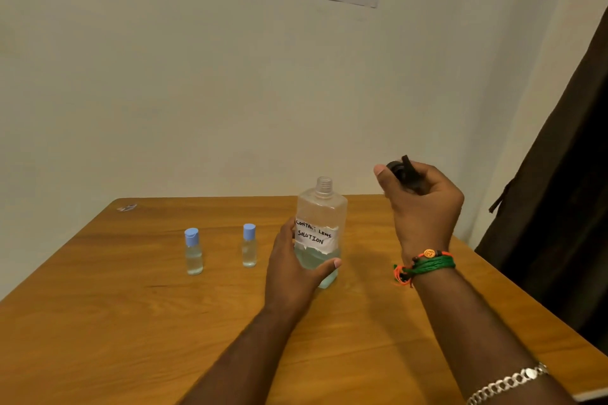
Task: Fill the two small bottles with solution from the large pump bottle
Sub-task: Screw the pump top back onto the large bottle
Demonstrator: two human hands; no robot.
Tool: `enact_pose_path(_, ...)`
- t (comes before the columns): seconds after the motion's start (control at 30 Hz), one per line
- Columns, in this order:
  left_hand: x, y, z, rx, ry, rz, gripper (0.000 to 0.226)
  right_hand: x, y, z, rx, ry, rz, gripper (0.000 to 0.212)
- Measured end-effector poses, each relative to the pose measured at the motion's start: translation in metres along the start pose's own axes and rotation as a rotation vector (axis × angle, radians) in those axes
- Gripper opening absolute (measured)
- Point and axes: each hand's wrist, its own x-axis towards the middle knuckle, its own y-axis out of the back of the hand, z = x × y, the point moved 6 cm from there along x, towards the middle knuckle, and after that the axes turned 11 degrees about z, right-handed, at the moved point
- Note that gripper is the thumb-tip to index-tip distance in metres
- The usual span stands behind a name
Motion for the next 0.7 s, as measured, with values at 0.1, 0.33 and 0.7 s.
enact_pose_path(0.1,0.000,0.000,-0.001,-0.006,-0.008,-0.004,0.099,0.006,-0.004,-0.007,0.055,0.029,0.043,0.021)
enact_pose_path(0.33,0.002,-0.002,-0.003,-0.005,-0.021,0.002,0.101,0.001,-0.020,-0.049,0.046,0.268,0.045,0.019)
enact_pose_path(0.7,0.001,0.000,-0.004,0.005,0.000,0.000,0.101,-0.023,-0.019,-0.086,-0.006,0.586,-0.052,0.071)
